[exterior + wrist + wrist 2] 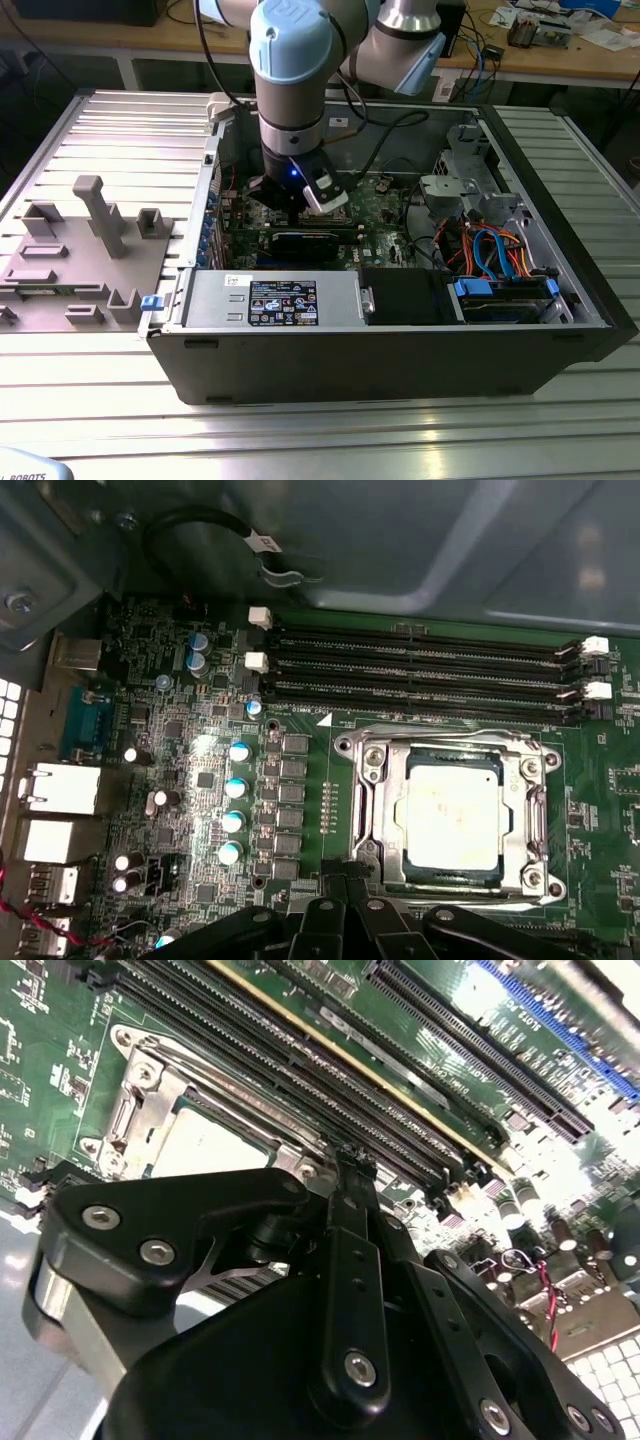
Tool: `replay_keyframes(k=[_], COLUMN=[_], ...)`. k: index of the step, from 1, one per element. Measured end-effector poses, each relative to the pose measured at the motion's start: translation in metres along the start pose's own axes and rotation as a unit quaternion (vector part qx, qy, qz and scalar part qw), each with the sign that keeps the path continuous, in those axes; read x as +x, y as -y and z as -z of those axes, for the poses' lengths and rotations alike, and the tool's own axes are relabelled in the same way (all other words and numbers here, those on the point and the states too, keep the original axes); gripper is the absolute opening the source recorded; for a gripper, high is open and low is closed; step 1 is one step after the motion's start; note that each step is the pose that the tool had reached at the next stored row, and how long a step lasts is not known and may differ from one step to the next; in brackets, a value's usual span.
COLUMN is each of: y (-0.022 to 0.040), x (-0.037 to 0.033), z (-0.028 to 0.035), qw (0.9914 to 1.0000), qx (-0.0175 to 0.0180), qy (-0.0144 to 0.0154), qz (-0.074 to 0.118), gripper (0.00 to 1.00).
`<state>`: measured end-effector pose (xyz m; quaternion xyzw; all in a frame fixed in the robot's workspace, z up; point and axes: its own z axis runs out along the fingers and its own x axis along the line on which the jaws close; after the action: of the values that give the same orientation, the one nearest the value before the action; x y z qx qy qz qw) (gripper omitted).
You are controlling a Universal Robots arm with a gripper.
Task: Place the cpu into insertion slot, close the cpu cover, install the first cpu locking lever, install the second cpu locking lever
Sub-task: 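Install the second cpu locking lever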
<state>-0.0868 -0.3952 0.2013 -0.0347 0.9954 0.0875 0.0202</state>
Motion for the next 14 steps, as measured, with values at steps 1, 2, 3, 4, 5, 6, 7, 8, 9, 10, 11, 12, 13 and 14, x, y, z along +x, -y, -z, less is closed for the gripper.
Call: replay_keyframes(k=[1, 2, 3, 4, 5, 6, 7, 8, 9, 10, 11, 12, 13, 14], y=[-0.0001, -0.0001, -0.0001, -0.0001, -0.0001, -0.0001, -0.0005, -0.0009, -0.0014, -0.0014, -0.0013, -0.0015, -0.002, -0.0025], x=[0.0001, 0.0001, 0.0001, 0.0001, 0.0001, 0.0001, 0.0, -0.0001, -0.0008, -0.0044, -0.0078, -0.0114, -0.0155, -0.0186], z=[-0.0005, -0.0009, -0.001, -0.001, -0.001, -0.001, 0.0004, 0.0023, 0.0067, 0.0071, 0.0069, 0.0068, 0.0066, 0.0063], qw=[1.0, 1.0, 1.0, 1.0, 1.0, 1.0, 1.0, 1.0, 1.0, 0.99999, 0.99999, 0.99999, 0.99997, 0.99996], qx=[-0.0005, -0.0008, -0.0007, -0.0007, -0.0007, -0.0007, -0.0005, 0.0002, 0.0021, 0.0031, 0.0033, 0.0038, 0.0045, 0.0052], qy=[0.0, 0.0, -0.0001, -0.0001, -0.0001, 0.0, 0.0003, 0.0004, 0.0, -0.0008, -0.0021, -0.0037, -0.0057, -0.0071], qz=[0.0, 0.0, 0.0, 0.0, 0.0, 0.0, 0.0, 0.0, 0.0, 0.0, 0.0, 0.0, -0.001, -0.001], gripper=[0.11, 0.11, 0.11, 0.11, 0.11, 0.11, 0.11, 0.11, 0.11, 0.11, 0.11, 0.11, 0.11, 0.11])
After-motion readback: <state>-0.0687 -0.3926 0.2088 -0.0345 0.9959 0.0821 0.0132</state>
